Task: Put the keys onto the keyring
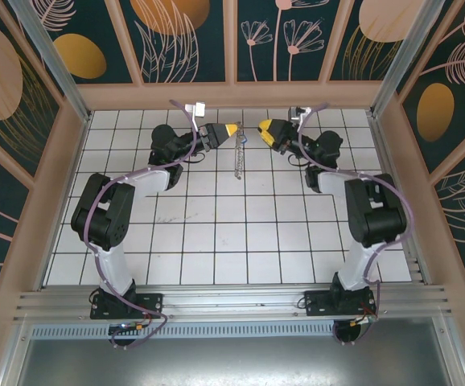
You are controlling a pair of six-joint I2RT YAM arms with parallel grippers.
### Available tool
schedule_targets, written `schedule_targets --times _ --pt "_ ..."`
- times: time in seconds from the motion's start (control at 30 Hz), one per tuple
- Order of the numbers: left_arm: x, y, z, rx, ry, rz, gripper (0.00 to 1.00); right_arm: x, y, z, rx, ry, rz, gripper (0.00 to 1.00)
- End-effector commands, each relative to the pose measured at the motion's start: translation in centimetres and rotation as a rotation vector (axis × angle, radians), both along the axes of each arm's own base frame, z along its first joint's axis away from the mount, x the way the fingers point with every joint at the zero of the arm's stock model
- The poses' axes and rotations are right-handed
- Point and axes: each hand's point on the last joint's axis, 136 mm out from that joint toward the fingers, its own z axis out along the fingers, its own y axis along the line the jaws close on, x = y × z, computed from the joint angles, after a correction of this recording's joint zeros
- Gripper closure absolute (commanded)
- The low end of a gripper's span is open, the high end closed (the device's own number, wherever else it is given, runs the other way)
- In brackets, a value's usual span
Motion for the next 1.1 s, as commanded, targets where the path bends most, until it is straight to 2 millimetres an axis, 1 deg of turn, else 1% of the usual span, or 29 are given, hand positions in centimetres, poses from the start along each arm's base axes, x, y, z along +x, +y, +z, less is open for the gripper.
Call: schedule_targets --times 0.0,0.17,0.27,0.43,0.57,0.87,1.07 --pt "-0.8 0.2 2.0 -0.035 -0.076 -0.003 1.0 -0.7 0.5 1.1 -0.135 -0.181 -0.085 0.59" --pt "-1.0 0.2 2.1 -0.044 -0.08 -0.02 1.0 -1.9 1.6 2.2 -0.126 -0.252 -0.068 0.6" --pt "-1.2 0.2 2.2 -0.05 -0.078 -0.027 1.0 -2.5 2.1 2.7 -0.103 -0.287 -0.063 0.62" --pt "-1.3 0.3 2.3 -0.056 -0.077 -0.032 1.0 -3.0 3.0 3.0 -0.082 -0.321 -0.055 0.66" --pt "-1.3 0.2 2.5 -0.058 -0.081 -0.036 1.0 -3.2 3.7 2.9 -0.081 -0.321 -0.037 0.66" --pt "-1.5 0.2 2.6 -0.06 -0.085 -0.043 1.0 -2.8 4.3 2.3 -0.083 -0.311 -0.031 0.65" --pt "-1.5 0.2 2.6 -0.06 -0.082 -0.046 1.0 -2.5 4.7 2.4 -0.082 -0.316 -0.02 0.65"
